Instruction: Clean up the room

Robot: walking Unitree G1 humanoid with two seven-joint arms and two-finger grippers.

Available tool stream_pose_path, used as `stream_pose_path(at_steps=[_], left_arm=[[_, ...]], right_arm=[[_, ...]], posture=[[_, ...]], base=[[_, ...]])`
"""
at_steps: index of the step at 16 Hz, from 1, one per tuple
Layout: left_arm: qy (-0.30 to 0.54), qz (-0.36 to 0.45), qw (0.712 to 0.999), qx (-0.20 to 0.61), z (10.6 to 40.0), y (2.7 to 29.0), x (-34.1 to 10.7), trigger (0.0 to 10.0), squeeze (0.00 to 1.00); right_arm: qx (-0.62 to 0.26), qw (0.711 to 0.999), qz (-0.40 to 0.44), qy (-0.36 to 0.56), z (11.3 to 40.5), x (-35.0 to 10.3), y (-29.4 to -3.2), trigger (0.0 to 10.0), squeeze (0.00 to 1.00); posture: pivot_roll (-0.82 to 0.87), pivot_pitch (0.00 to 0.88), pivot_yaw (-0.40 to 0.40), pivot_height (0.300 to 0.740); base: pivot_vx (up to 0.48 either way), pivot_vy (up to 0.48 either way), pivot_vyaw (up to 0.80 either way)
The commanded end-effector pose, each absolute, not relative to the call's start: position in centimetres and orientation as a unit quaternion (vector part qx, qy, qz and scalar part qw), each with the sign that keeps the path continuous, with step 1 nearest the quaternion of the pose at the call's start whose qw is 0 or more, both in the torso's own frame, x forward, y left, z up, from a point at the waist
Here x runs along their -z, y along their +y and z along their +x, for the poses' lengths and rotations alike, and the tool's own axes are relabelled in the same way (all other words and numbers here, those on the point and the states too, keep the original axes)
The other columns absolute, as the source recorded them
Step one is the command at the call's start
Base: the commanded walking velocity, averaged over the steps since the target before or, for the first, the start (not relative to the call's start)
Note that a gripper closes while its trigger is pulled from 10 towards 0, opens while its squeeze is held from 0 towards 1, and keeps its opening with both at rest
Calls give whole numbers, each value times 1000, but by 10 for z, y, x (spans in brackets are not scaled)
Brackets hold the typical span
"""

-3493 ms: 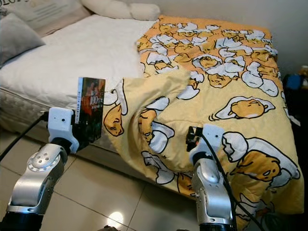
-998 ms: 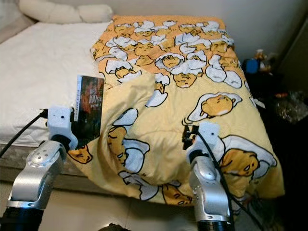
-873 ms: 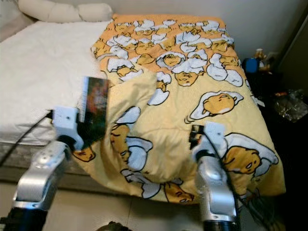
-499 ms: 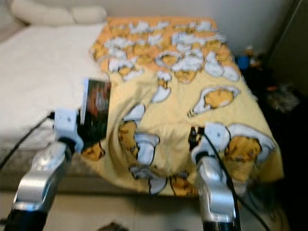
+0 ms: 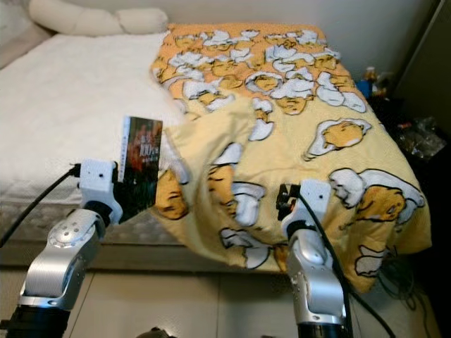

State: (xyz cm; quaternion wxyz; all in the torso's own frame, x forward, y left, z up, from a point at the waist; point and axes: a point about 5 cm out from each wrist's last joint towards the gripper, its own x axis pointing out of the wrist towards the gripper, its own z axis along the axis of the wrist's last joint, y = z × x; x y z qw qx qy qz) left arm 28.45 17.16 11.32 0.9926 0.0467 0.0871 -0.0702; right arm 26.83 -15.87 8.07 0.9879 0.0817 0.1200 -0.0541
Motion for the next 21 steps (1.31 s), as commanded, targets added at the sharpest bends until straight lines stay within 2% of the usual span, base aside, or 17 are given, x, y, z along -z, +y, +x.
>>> stream_pose_path(at_steps=[1, 5, 7, 15, 21], left_arm=[[60, 49, 995, 67, 286, 173, -125, 10000, 0], [62, 49, 995, 66, 286, 173, -124, 10000, 0], [61, 46, 995, 64, 285, 173, -125, 10000, 0], [56, 50, 995, 60, 286, 174, -128, 10000, 0], [57, 50, 995, 60, 287, 176, -128, 10000, 0]], right_arm=[[51, 987, 83, 126, 269, -81, -157, 10000, 0], [51, 987, 85, 128, 269, -81, -158, 10000, 0], [52, 987, 84, 127, 269, -81, -158, 10000, 0], [35, 991, 58, 119, 273, -84, -153, 10000, 0], [21, 990, 66, 119, 275, -84, -149, 10000, 0]], posture=[[-39, 0, 42, 740], [-36, 0, 41, 740], [-35, 0, 41, 740], [-29, 0, 42, 740], [-23, 0, 42, 740]], base=[[0, 356, 0], [0, 354, -644], [0, 349, 0], [0, 0, 0], [219, 0, 605]])
